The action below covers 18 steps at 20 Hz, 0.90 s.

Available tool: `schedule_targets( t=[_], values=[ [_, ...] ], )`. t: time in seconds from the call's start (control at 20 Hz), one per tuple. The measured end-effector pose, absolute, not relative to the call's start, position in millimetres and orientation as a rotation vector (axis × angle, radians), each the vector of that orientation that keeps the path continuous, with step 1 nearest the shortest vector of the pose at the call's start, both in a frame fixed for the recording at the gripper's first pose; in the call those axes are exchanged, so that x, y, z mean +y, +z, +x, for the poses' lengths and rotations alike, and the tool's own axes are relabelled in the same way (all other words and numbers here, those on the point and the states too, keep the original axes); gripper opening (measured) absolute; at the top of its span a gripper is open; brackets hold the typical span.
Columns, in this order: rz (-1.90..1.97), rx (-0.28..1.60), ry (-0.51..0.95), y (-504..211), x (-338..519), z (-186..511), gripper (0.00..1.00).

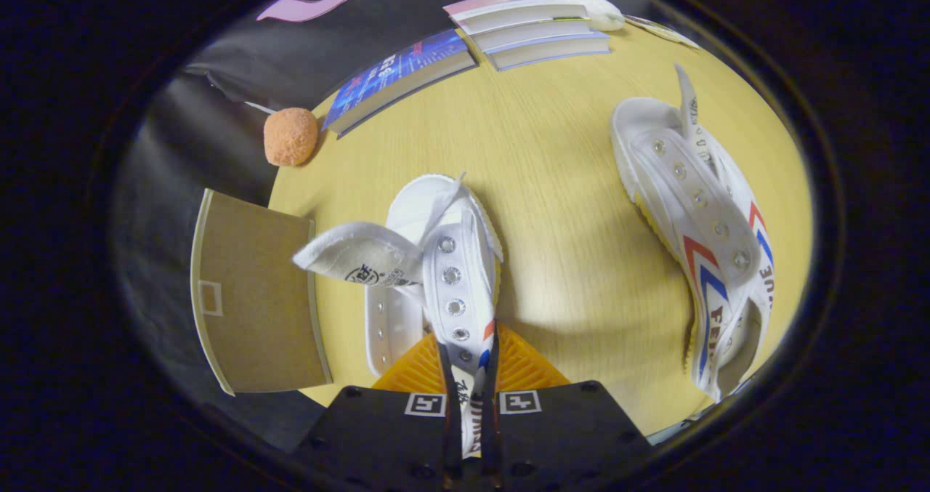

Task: Open the storage box then place both shoes into the box .Put the left shoe in first, then the right shoe, with the right side of both shoes facing outward in a uniform manner.

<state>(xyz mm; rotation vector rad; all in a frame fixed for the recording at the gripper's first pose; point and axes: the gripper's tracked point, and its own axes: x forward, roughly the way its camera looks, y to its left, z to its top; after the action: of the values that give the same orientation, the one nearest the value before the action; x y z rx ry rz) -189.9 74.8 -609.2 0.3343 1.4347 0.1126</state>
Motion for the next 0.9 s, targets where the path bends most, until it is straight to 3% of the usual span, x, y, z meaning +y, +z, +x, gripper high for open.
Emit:
schedule_targets(
  t=[0.4, 0.9],
  values=[
    [0.537, 1.292, 0.2, -516, 137, -140, 0.12],
    [0.612, 1.194, 0.491, -419, 308, -120, 0.12]
  ],
)
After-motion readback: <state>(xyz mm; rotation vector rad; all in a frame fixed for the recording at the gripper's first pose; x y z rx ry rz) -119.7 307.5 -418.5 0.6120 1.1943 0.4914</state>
